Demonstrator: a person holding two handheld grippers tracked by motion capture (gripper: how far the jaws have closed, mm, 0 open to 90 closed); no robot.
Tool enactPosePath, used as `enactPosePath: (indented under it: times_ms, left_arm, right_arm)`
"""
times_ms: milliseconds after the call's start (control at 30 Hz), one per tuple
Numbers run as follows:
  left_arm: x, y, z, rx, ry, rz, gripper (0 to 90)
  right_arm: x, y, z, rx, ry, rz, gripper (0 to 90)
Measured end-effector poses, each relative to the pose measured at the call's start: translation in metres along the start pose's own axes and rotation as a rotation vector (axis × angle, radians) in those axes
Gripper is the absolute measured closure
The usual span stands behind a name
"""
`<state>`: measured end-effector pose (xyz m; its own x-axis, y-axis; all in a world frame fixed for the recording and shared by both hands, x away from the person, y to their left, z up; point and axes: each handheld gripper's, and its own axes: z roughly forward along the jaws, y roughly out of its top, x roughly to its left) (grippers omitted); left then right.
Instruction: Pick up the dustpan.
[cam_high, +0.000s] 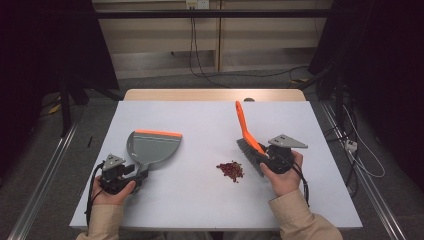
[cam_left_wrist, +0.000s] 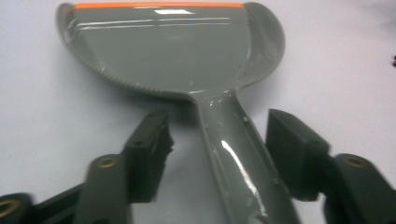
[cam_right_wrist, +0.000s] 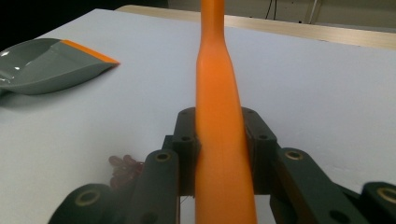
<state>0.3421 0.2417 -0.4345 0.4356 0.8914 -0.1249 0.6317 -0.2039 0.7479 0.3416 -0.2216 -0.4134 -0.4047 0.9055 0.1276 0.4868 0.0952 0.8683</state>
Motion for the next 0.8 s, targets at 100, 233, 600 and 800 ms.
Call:
enactPosePath:
  times_ms: [100,233,600,800]
  left_arm:
    - [0.001,0.005,0.001,0.027,0.038,0.001,53.2]
    - [-0.002,0.01,0.01,0.068,0.054,0.02,54.9]
    - [-0.001,0.015,0.027,0.154,0.051,0.043,62.4]
    - [0.002,0.017,0.021,0.128,0.039,0.046,62.9]
  right_arm:
    - [0.0,0.0,0.0,0.005,-0.008,0.004,71.0]
    - [0.001,0.0,0.001,0.004,-0.001,-0.003,71.0]
    - [-0.001,-0.001,0.0,0.002,0.004,0.004,70.9]
    - [0.0,0.0,0.0,0.0,0.011,0.002,70.9]
